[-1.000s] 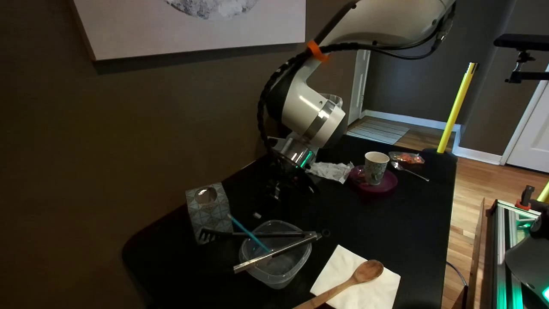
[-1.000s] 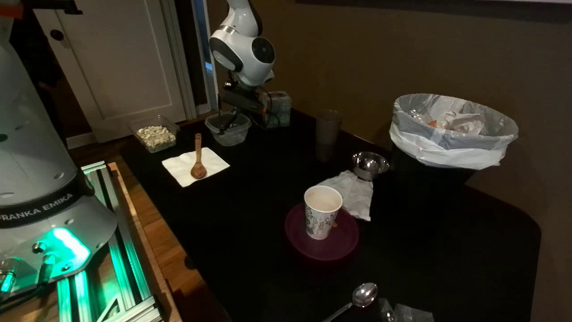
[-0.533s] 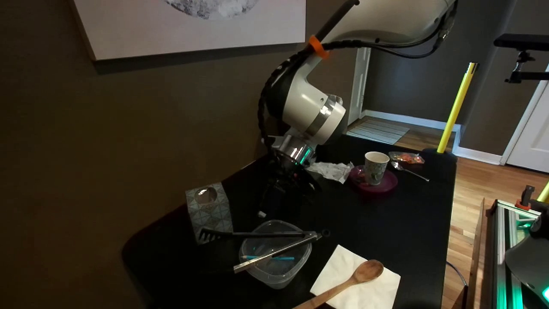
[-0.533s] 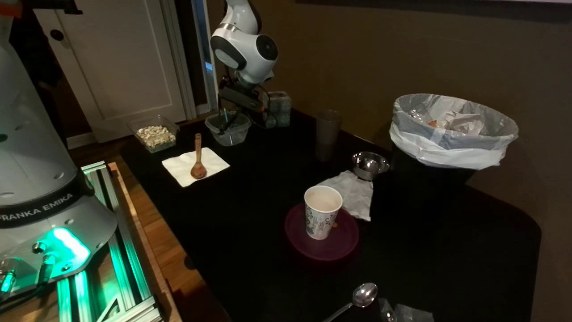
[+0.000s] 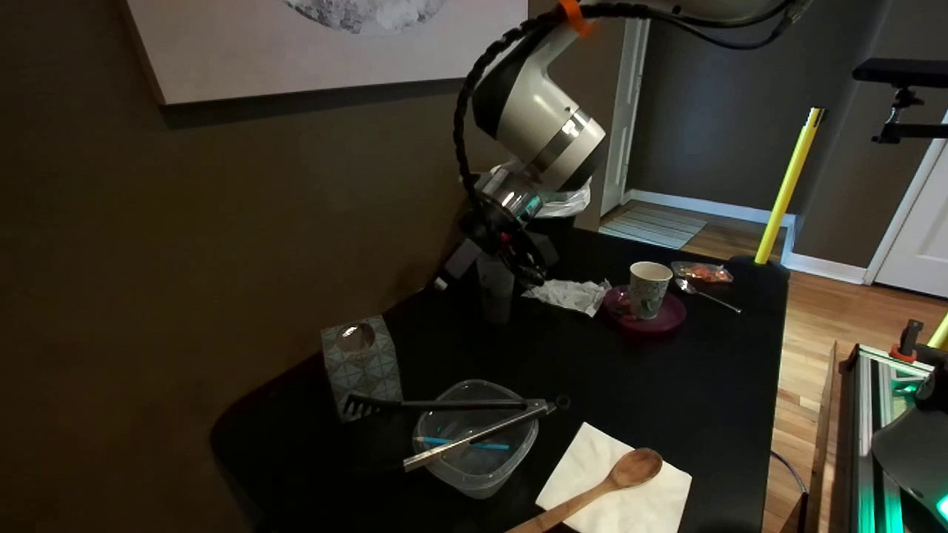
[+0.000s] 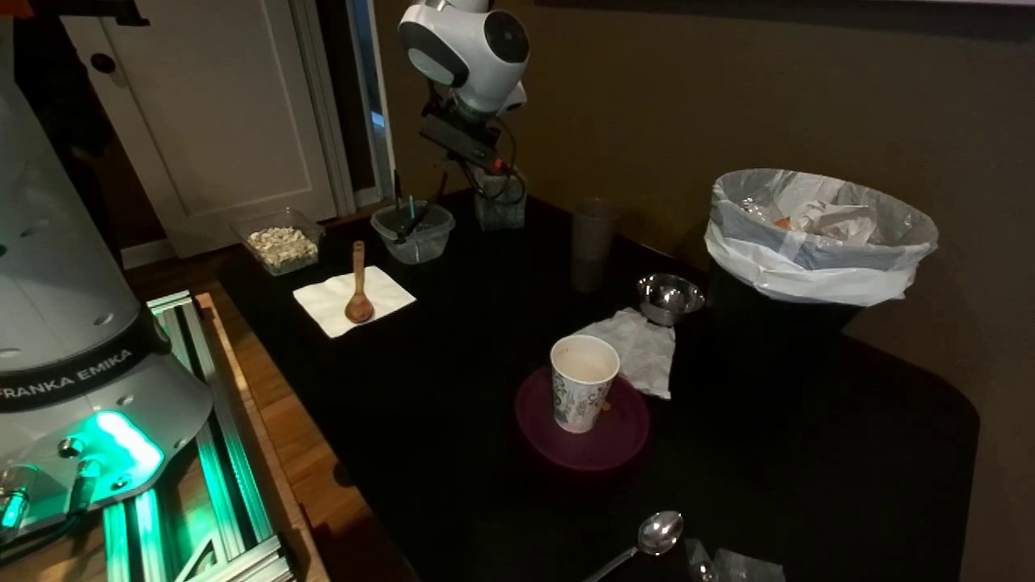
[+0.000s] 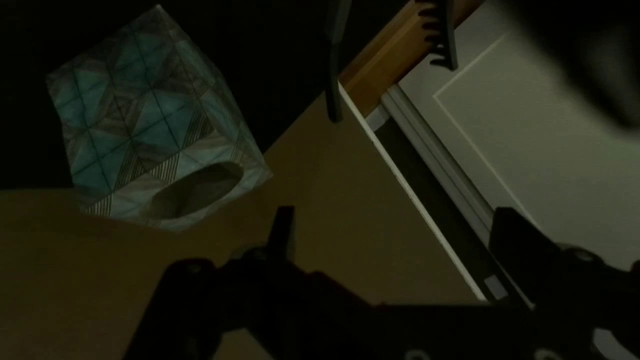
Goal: Pick the blue pencil and put it in the clear lunch box
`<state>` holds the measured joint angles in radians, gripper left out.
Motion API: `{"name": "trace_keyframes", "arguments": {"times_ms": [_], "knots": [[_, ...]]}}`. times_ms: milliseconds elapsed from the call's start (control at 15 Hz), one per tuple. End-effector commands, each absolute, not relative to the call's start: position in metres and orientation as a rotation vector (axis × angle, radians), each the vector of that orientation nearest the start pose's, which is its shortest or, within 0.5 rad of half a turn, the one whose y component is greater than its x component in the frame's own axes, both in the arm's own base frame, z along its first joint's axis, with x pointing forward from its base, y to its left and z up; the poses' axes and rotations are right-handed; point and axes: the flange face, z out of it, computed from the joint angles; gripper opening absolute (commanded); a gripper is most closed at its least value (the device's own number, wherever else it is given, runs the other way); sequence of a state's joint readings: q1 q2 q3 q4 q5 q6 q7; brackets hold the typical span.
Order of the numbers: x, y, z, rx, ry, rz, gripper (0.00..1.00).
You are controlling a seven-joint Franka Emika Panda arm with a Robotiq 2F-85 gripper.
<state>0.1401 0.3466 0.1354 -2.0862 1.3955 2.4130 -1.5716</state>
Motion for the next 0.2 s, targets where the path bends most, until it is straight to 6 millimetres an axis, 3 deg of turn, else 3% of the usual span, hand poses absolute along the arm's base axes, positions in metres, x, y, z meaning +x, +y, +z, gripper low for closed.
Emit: {"name": "trace_keyframes", "arguments": {"times_ms": [0,133], "knots": [[0.5661,0.1578,0.2716,-2.142,-0.792,-0.662,1.00],[0.5686,0.1510,0.2809,-2.131,-0.788,-0.680,1.00]]}}
